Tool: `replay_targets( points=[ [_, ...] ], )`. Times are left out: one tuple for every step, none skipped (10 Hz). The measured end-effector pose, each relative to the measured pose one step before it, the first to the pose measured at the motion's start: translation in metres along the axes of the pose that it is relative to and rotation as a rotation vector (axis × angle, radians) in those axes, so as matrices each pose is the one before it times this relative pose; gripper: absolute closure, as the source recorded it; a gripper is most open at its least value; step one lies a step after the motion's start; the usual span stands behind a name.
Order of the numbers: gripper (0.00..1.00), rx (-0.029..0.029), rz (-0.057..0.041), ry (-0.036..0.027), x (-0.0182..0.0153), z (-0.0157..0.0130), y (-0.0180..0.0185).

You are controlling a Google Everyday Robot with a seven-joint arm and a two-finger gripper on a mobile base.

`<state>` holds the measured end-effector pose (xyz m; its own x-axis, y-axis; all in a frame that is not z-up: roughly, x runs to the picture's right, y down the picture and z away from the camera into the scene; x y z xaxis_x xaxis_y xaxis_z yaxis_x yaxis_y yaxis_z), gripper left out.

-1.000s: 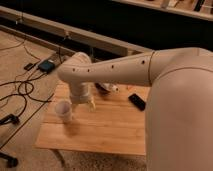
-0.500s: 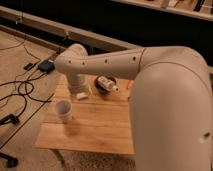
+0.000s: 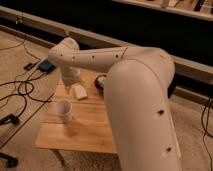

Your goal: Place the white sponge in the ceramic cup

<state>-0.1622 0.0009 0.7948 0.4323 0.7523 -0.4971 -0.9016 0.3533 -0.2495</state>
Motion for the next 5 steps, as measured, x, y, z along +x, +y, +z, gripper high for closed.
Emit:
replay_targets(
  points=[
    [0.35,-0.00619,-0.00942,0.00672,-0.01015,0.00928,-0.00157],
    [0.35,-0.00701,-0.00399,0.0081,-0.00881,0.0101,-0.00214],
    [0.35,-0.00931,-0.00156,0.00894,-0.01111,0.01299,-0.00345],
    [0.35,-0.00829,0.00029,0.00551,-0.00759,0.00864,-0.00152],
    [0.35,-0.00645,0.00172,0.0069,-0.00674,0.00833,-0.00143]
  ],
)
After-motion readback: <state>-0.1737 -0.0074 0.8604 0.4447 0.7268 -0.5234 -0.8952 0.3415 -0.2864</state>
